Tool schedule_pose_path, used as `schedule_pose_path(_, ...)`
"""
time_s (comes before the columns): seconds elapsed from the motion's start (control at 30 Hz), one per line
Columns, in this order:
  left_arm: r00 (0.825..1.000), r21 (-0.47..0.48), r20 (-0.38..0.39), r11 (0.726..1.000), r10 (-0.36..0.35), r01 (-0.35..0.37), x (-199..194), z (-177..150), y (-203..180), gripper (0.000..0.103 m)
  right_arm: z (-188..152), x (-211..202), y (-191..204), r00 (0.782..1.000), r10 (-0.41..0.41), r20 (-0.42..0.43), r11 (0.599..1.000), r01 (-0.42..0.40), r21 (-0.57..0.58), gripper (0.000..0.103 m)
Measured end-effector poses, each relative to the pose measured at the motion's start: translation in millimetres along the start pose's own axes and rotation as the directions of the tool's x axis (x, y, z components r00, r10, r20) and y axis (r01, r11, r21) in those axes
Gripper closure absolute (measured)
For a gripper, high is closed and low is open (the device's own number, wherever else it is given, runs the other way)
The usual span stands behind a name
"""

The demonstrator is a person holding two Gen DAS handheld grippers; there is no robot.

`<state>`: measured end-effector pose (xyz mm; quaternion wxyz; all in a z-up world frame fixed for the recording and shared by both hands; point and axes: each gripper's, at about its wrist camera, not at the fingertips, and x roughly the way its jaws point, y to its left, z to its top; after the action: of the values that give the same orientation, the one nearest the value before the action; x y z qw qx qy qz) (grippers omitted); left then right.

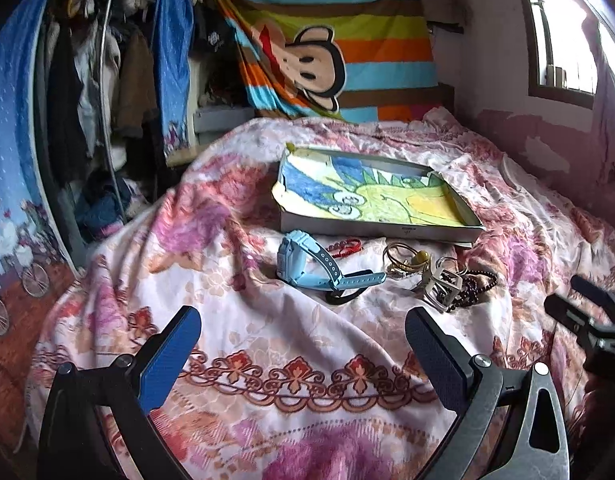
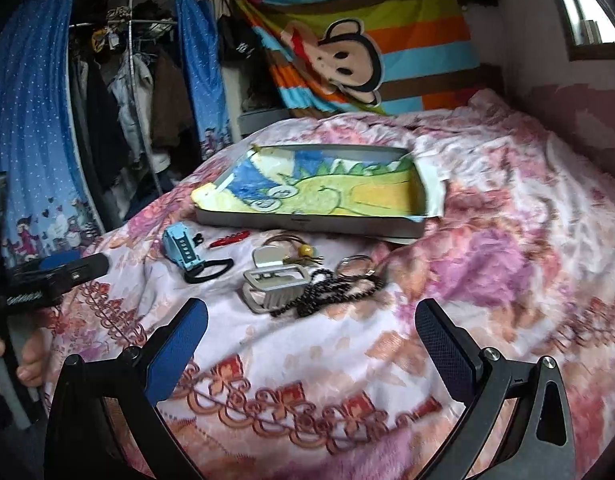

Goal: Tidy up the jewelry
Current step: 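Grasp the blue watch with the left tool while the right tool grasps the silver claw clip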

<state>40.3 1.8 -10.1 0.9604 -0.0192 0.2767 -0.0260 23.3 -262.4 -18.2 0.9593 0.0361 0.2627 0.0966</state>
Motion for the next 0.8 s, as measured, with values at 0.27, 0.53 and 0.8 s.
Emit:
schedule_pose_path(0.27,0.990,-0.093,-0.116,0.993,-0.084,0.073,64.4,30.5,15.9,0.000,19.9,68.6,9.4,0.965,0.147,-0.217,0.983,-0.167,-0.072,0.001)
schedule_pose_path(0.53,0.978,-0.081,-0.193,0.995,-0.077,0.063,116.0,46.0,20.8,0.009,27.0,118.9,8.4,0.924,0.229,-0.306,0.970,-0.244,-0.011,0.002)
schedule_pose_path(0.8,0.961,-0.045,-0.267,0.997,-0.068,0.057,145.8,47.1,15.1,0.042,19.0,149.4,13.2,0.876,0.274,-0.396,0.957,-0.289,0.025,0.040)
